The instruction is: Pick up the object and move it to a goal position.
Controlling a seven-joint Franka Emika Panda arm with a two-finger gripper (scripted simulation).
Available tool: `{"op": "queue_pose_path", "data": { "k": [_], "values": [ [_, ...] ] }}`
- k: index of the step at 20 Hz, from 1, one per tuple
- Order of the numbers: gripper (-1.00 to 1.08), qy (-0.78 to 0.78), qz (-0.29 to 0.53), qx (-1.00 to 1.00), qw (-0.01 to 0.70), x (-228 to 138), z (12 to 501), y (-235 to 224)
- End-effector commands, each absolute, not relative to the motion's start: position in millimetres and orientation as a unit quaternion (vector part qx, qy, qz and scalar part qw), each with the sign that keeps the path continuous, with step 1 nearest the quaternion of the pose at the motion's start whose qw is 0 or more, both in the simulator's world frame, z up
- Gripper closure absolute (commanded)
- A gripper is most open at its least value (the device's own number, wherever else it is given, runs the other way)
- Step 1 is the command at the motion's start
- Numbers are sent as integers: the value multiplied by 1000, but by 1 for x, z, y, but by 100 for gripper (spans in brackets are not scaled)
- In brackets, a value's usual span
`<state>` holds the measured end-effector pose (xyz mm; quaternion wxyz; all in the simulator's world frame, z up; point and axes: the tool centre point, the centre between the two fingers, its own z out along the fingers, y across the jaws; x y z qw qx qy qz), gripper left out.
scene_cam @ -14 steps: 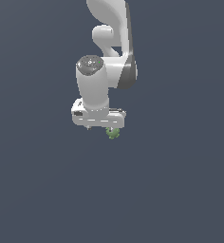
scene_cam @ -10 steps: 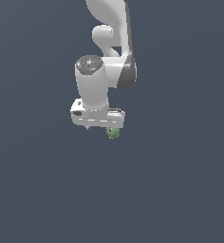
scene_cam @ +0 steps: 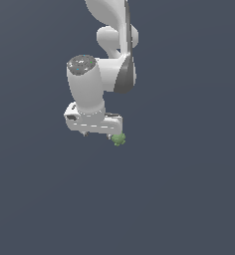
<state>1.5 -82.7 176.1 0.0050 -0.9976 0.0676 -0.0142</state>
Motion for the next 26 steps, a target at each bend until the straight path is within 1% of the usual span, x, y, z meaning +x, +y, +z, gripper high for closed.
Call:
{"op": "queue_pose_path", "data": {
  "k": [1, 11, 26],
  "values": [
    [-92, 64, -14, -998, 5, 1, 175, -81],
    [-92, -5, -10, -1000, 2, -14, 154, -62],
    [-92, -213, -1, -977, -1, -70, 99, -7]
  ]
}}
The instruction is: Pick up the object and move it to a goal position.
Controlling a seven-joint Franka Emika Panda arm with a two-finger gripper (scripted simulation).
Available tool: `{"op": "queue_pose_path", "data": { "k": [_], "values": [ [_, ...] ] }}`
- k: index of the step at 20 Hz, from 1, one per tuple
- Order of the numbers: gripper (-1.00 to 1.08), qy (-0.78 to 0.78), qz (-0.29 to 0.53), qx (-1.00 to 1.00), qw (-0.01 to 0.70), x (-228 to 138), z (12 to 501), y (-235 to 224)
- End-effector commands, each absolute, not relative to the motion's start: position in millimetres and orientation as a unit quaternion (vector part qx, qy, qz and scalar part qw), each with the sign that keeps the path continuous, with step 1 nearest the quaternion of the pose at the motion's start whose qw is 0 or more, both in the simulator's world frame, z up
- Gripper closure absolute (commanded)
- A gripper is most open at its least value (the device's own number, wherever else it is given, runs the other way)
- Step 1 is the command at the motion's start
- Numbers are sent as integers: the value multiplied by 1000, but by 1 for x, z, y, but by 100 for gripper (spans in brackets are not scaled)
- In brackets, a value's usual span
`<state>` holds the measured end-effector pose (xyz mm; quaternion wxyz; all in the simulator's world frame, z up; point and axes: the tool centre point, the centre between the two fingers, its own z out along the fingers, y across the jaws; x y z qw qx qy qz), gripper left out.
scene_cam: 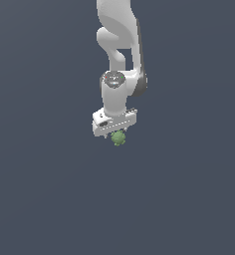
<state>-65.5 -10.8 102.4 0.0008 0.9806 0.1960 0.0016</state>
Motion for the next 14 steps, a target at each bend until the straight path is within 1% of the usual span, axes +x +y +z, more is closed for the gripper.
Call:
{"op": "queue_pose_path", "data": {
  "k": [1, 7, 14],
  "values": [
    [-92, 221, 1, 975, 1, -73, 97, -4],
    [-92, 251, 0, 968, 0, -82, 90, 3],
    [-92, 250, 0, 968, 0, -82, 85, 3]
  ]
}}
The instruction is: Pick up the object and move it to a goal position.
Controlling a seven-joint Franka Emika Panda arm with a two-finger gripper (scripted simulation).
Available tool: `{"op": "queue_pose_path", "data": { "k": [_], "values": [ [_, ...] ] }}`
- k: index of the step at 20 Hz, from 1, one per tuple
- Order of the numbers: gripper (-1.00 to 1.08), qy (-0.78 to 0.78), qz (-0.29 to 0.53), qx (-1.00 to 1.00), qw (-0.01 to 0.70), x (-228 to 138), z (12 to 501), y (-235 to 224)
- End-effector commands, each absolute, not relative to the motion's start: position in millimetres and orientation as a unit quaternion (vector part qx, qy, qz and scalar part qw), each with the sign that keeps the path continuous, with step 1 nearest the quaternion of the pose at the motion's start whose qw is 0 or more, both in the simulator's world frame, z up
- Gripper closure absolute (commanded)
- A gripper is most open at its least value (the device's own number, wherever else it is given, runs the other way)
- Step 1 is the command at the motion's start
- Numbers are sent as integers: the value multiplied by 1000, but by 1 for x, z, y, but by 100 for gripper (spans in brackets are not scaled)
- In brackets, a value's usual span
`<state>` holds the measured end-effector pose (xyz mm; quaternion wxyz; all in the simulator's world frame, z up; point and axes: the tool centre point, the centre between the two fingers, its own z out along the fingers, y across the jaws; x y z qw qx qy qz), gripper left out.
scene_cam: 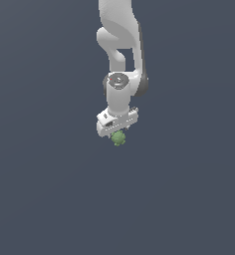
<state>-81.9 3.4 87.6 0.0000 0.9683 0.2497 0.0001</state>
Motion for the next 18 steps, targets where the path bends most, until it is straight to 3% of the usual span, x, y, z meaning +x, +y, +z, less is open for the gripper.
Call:
{"op": "queue_pose_path", "data": {
  "k": [1, 15, 16, 18],
  "values": [
    [-92, 250, 0, 968, 0, -82, 82, 3],
    [-92, 253, 0, 968, 0, -83, 39, 4],
    [108, 253, 0, 968, 0, -83, 39, 4],
    [108, 253, 0, 968, 0, -83, 39, 4]
  ]
}}
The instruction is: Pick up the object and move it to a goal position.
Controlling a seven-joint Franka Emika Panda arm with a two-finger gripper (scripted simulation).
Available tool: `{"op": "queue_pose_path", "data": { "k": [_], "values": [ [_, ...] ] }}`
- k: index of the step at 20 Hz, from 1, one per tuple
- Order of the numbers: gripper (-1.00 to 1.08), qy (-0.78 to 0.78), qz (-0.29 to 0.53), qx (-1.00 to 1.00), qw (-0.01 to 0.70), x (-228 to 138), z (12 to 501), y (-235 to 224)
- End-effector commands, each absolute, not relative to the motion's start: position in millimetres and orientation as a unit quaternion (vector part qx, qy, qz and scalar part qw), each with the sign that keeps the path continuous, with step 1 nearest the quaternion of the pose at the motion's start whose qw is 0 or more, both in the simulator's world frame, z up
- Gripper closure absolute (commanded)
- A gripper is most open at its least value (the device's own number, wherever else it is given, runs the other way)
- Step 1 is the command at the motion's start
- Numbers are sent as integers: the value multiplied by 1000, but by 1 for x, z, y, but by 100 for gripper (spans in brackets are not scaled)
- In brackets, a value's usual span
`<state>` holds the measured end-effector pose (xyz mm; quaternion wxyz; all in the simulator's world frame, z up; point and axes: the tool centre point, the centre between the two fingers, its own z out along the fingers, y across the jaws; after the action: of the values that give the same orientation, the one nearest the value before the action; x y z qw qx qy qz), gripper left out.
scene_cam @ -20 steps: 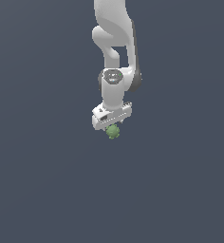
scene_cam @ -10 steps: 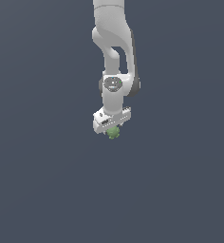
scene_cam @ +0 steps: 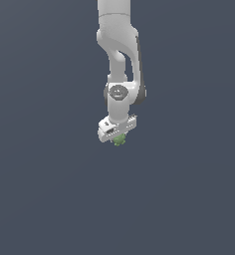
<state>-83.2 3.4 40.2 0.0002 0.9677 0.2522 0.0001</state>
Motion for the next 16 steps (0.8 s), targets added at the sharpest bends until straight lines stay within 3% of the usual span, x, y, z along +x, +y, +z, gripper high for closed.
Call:
{"op": "queue_pose_path", "data": {
  "k": [1, 16],
  "values": [
    [108, 253, 0, 968, 0, -83, 39, 4],
    [108, 252, 0, 968, 0, -79, 60, -6]
  ]
}}
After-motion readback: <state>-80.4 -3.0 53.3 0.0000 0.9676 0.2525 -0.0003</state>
